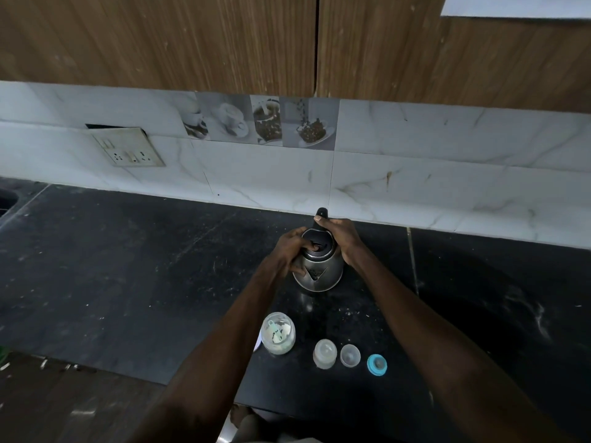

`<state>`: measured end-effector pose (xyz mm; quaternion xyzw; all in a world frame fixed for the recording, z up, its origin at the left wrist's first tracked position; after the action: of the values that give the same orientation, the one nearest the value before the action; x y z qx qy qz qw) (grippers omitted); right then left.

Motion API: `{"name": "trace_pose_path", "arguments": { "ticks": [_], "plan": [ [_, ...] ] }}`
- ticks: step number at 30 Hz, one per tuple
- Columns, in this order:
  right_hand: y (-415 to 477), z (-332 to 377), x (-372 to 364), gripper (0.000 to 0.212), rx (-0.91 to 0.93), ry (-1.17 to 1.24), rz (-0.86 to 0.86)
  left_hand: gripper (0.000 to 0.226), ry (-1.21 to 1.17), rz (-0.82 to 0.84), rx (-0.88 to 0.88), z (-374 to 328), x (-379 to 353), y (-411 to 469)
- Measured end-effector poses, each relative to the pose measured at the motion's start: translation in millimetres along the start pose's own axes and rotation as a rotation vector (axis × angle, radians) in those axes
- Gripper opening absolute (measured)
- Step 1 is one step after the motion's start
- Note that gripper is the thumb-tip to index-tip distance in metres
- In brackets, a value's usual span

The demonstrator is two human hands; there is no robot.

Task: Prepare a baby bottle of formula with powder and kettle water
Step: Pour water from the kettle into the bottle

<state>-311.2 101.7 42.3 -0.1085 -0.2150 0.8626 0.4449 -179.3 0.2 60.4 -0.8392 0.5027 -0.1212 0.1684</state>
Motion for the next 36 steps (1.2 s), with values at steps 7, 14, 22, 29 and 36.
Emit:
{"name": "trace_pose_path", "arguments": {
  "ticks": [7, 14, 22, 29, 36],
  "plan": [
    [13, 5, -1, 0.043, 0.001, -0.067, -0.027, 0.041, 0.053, 0.041, 0.003, -8, 3, 13],
    [21, -1, 1, 0.053, 0.005, -0.131, -0.034, 0.04, 0.078, 0.055, 0.043, -8, 5, 23],
    [16, 5, 7, 0.061, 0.01, -0.345, -0.113, 0.035, 0.103, 0.05, 0.049, -4, 4, 37],
    [-8, 13, 15, 0.063, 0.072, -0.492, -0.273, 0.035, 0.089, 0.055, 0.026, -6, 5, 29],
    [-61, -64, 59, 0.024, 0.08, -0.779, -0.333, 0.099, 0.046, -0.227, -0.064, 19, 25, 16]
  ]
}}
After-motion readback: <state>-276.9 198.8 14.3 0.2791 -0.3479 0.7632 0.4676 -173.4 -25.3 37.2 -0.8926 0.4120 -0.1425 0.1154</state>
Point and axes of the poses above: each hand's wrist, its own y-axis towards the middle knuckle, its own x-axis out of the back of the hand, z = x × y, the point moved 6 cm from there along y, towards the middle knuckle, and after that the axes turned 8 degrees about -x, right-handed, at the moved point
